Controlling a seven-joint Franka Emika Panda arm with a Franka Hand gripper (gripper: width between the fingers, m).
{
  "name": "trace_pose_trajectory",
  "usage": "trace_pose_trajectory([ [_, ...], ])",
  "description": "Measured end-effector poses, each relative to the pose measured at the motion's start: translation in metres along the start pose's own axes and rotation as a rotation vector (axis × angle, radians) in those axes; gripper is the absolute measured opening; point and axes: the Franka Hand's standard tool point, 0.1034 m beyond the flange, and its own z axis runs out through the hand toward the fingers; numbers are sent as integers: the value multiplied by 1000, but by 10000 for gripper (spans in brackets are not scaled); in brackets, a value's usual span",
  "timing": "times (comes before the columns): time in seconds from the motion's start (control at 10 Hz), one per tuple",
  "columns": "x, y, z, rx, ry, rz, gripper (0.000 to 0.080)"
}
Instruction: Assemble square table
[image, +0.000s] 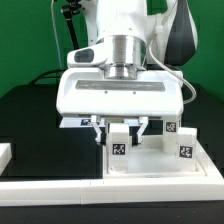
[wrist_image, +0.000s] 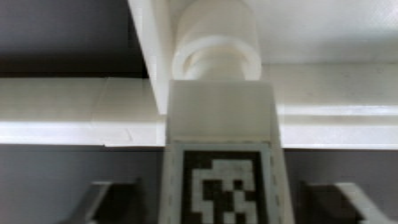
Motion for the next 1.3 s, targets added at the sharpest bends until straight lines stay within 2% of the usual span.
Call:
trace_pose_trajectory([
  [0.1,0,0,0,0,0,0,494],
  [0.2,0,0,0,0,-1,0,616],
  [0.3,0,0,0,0,-1,0,639],
  [0.8,1,0,-1,2,-7,2,648],
  [0.9,5,1,-7,26,-71,14,648],
  [1.0,18,4,-20,42,-96,26,648],
  [1.2,19,3,-16,59,-148,34,648],
  [1.3,15,-3,-12,85,-228,48,648],
])
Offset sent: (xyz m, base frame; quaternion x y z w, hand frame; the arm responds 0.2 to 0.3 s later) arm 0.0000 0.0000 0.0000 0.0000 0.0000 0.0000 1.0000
